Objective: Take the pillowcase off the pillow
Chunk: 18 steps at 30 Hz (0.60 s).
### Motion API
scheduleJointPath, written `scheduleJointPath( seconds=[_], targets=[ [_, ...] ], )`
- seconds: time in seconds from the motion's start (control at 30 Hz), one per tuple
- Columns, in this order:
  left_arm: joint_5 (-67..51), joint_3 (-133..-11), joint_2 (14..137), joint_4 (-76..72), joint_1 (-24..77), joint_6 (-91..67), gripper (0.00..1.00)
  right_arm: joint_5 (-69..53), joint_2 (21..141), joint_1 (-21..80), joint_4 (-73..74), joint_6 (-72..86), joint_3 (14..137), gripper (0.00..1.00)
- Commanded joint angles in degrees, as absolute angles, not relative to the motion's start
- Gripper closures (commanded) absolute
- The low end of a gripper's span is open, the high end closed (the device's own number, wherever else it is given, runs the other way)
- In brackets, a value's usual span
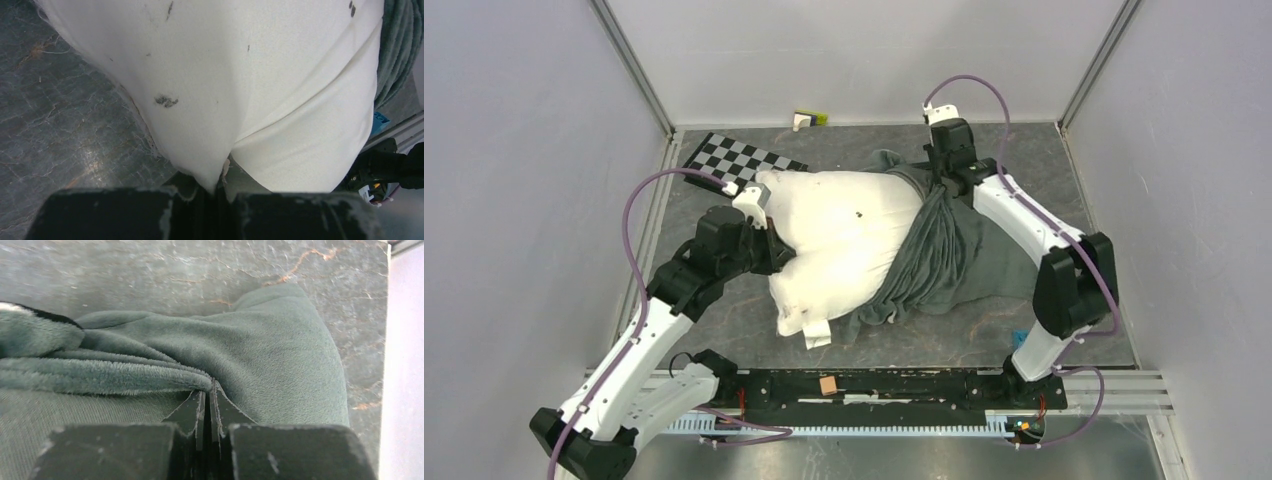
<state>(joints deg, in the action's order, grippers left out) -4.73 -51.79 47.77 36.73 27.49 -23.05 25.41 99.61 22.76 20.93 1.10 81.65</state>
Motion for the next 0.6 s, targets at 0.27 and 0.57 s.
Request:
scheduleJointPath(
  seconds=[0.27, 0.57],
  targets=[
    [-2.63, -59.0, 53.18, 42.04, 26.72, -25.99, 0.98, 4.28, 80.46, 16.79, 11.13, -0.91, 76.48, 0.48],
    [-6.33, -62.98, 59.04, 39.99, 26.59, -35.23, 0.98, 14.82, 66.58, 31.67, 17.26, -2.27, 63.5, 0.02]
  ],
)
